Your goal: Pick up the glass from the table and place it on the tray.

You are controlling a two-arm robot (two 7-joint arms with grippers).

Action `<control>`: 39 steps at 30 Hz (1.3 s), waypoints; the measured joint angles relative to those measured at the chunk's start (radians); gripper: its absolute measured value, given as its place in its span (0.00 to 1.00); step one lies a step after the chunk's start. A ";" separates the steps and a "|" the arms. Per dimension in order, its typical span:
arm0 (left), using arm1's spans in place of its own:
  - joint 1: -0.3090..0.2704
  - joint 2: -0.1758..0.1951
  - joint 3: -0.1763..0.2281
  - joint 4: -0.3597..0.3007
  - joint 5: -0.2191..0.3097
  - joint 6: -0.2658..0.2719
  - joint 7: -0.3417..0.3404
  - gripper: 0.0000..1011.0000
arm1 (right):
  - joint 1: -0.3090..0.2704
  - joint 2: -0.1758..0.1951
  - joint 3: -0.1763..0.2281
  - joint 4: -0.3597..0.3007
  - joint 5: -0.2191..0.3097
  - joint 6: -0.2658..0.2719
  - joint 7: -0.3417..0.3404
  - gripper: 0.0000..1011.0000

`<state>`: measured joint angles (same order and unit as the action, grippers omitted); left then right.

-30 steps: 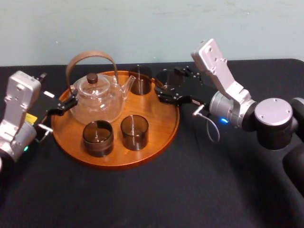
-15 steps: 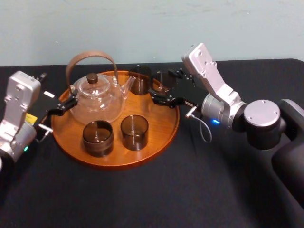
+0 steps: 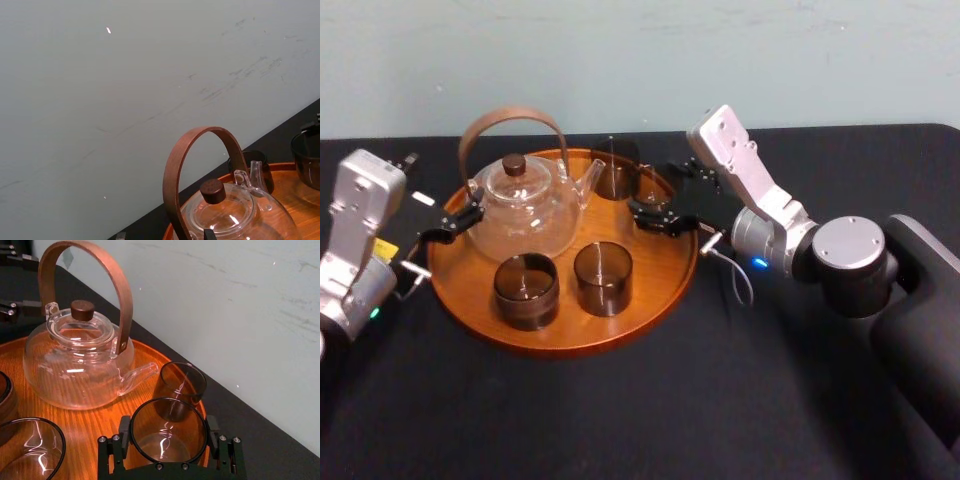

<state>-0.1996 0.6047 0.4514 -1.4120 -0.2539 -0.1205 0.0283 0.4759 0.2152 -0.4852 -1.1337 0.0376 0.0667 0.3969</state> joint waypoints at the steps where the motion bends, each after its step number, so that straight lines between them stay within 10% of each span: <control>1: 0.000 0.000 0.000 0.000 0.000 0.000 0.000 1.00 | 0.001 -0.002 -0.001 0.003 -0.001 -0.001 0.000 0.91; 39: 0.000 0.000 0.000 0.000 0.000 0.000 0.000 1.00 | 0.006 -0.025 -0.010 0.038 -0.033 -0.006 -0.007 0.91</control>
<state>-0.1995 0.6047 0.4514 -1.4120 -0.2539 -0.1205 0.0283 0.4822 0.1905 -0.4951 -1.0961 0.0045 0.0603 0.3899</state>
